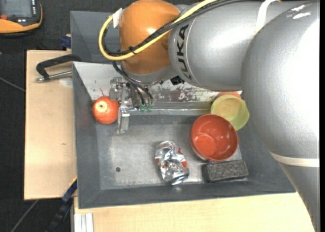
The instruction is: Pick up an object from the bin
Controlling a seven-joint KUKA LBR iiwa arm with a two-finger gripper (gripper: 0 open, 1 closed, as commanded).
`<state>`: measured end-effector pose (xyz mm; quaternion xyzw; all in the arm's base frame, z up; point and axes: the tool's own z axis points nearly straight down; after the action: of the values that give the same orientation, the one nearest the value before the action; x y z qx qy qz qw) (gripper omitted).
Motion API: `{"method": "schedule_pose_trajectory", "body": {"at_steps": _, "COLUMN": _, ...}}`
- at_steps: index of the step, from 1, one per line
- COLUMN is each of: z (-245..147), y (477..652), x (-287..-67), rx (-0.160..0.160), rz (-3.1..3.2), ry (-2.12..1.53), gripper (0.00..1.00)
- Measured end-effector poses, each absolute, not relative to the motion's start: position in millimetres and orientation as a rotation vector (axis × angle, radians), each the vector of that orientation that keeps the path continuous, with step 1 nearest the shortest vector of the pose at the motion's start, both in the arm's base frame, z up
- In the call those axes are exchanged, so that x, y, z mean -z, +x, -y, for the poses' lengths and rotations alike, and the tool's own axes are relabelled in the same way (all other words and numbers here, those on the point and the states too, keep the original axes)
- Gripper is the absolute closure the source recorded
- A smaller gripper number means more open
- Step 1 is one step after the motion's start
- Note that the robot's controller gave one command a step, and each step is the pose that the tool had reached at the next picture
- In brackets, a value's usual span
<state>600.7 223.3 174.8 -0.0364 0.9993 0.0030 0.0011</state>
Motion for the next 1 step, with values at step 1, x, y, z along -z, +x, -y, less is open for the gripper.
{"method": "schedule_pose_trajectory", "body": {"at_steps": 1, "z": -158.9, "y": 599.6, "x": -190.4, "rx": -0.006, "rz": -3.131, "ry": -0.186, "gripper": 0.0}}
